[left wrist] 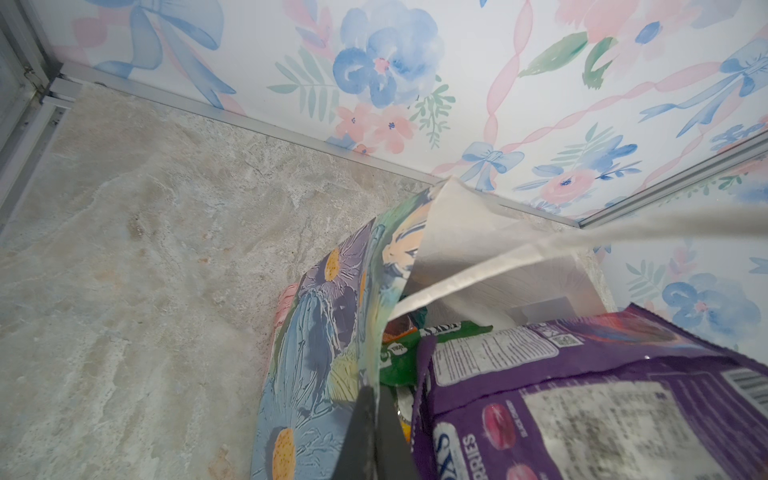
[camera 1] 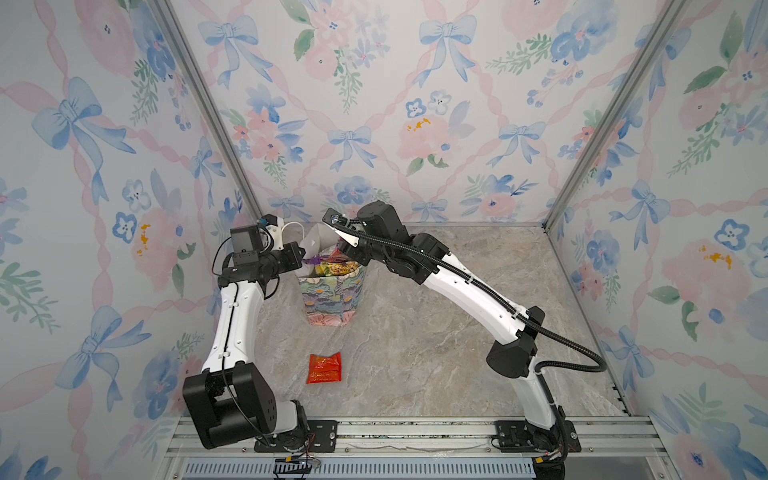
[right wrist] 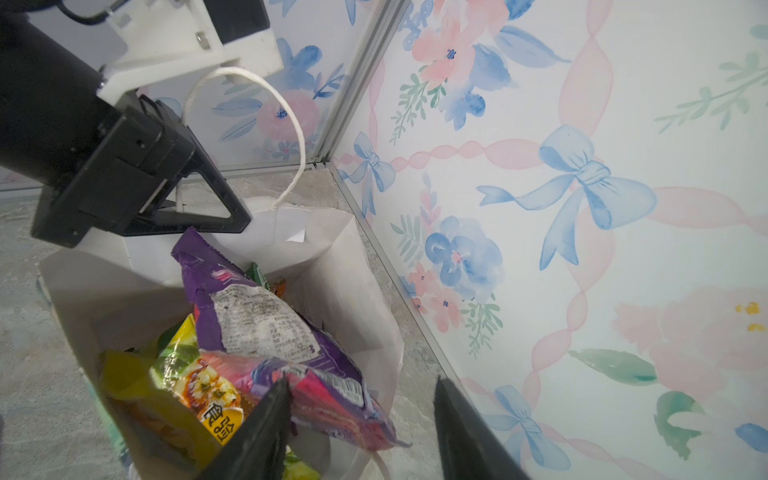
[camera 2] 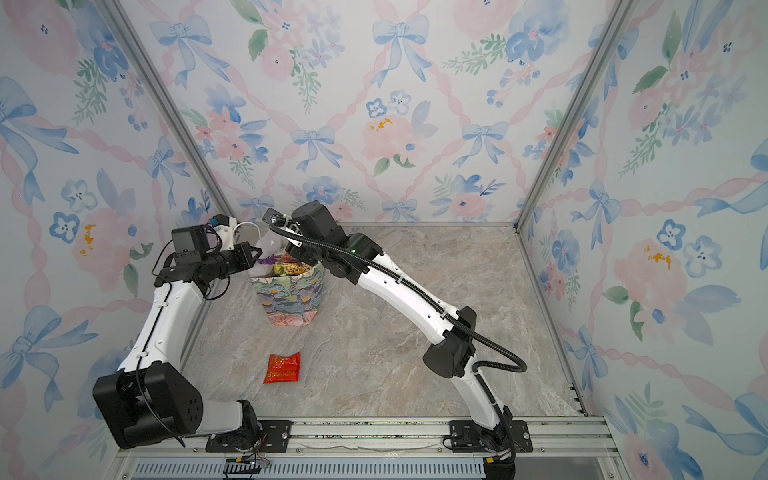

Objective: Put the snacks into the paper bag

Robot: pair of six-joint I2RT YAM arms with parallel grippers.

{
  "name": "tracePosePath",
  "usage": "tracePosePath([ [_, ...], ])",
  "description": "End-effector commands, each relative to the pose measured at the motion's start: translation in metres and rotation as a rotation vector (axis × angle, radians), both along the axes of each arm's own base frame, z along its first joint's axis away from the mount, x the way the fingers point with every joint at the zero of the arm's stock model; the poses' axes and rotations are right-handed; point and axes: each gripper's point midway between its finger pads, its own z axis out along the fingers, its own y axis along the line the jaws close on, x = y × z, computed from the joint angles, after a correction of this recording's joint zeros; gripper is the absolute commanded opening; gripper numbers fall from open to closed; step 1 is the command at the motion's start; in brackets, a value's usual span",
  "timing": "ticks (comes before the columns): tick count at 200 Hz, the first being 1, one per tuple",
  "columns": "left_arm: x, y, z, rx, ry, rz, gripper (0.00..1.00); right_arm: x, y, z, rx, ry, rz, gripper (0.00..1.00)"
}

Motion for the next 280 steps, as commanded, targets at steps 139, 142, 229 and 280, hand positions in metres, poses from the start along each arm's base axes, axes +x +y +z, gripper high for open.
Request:
tracePosePath([
  [139, -0.001, 0.003, -0.009, -0.025, 0.029, 0.009, 0.0, 0.009, 0.028, 0.017, 0.062, -0.133, -0.053, 0.0],
  [142, -0.001, 0.003, -0.009, -0.026, 0.029, 0.008, 0.0, 0.009, 0.029, 0.021, 0.07, -0.145, -0.056, 0.0],
  [229, 0.0, 0.001, -0.01, -0.039, 0.034, -0.001, 0.0, 0.031, 0.028, 0.056, 0.129, -0.369, -0.218, 0.0],
  [280, 0.0, 0.0, -0.009, -0.041, 0.033, -0.002, 0.0, 0.023, 0.021, 0.043, 0.128, -0.227, -0.162, 0.23],
])
